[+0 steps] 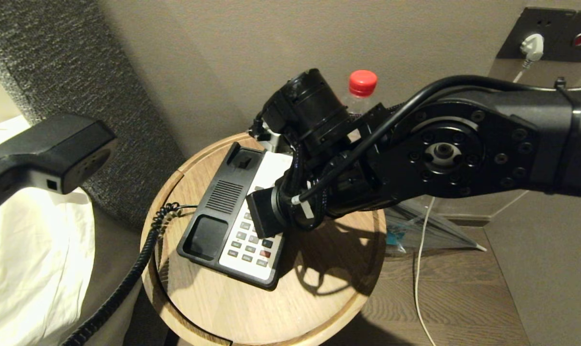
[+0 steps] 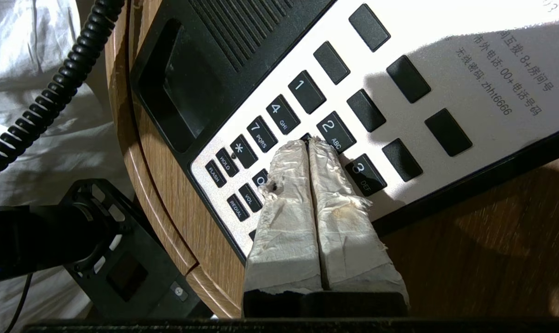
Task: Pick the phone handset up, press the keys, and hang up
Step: Dial the number
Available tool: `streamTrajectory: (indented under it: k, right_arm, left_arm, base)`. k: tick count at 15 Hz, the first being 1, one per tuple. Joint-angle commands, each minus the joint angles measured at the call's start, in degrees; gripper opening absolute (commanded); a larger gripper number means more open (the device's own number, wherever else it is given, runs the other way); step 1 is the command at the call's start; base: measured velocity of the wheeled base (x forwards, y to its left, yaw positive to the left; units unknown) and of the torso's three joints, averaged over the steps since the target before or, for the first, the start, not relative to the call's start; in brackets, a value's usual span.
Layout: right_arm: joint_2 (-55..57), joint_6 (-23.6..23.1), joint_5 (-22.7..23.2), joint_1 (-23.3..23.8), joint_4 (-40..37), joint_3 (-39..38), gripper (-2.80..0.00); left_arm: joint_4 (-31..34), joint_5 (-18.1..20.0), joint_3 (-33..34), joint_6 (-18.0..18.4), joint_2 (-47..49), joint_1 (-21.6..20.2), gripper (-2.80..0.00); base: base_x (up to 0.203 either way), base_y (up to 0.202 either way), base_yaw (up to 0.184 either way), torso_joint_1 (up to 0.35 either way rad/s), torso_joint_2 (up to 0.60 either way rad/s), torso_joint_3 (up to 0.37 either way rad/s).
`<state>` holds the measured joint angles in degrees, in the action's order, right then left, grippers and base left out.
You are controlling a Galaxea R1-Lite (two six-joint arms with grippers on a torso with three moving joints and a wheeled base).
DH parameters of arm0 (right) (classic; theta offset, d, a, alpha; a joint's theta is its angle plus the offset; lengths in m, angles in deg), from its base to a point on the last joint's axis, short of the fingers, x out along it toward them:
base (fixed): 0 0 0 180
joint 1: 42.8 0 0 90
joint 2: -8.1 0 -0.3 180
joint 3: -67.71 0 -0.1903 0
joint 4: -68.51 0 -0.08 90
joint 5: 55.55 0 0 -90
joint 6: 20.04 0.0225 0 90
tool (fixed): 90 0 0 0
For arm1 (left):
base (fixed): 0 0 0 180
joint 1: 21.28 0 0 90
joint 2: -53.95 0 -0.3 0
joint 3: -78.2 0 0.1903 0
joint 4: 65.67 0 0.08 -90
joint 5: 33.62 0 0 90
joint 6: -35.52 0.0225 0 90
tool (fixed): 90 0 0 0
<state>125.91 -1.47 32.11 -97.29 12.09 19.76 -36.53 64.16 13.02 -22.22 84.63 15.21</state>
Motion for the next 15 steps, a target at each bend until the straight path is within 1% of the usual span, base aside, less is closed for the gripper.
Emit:
streamTrajectory:
  k: [1, 8, 15]
  right_arm:
    - [-0.4, 0.1, 0.1, 0.0, -0.3, 0.1, -2.80]
    - [-4.0, 0.1, 0.2, -0.3, -2.5, 0.7, -2.80]
    - [-3.4, -0.1, 0.1, -0.2, -3.6, 0.3, -2.80]
  left_arm:
    - [0.0, 0.0, 0.1, -0.4, -0.1, 0.0, -2.80]
    - [0.2, 0.1, -0.4, -0.5, -0.1, 0.0, -2.80]
    - [0.4, 0.0, -0.5, -0.4, -0.2, 0.0, -2.80]
  base:
    - [0.000, 0.000, 0.000, 0.000, 0.00, 0.000]
    - [0.000, 0.000, 0.000, 0.000, 0.00, 0.000]
    - [0.000, 0.000, 0.000, 0.000, 0.00, 0.000]
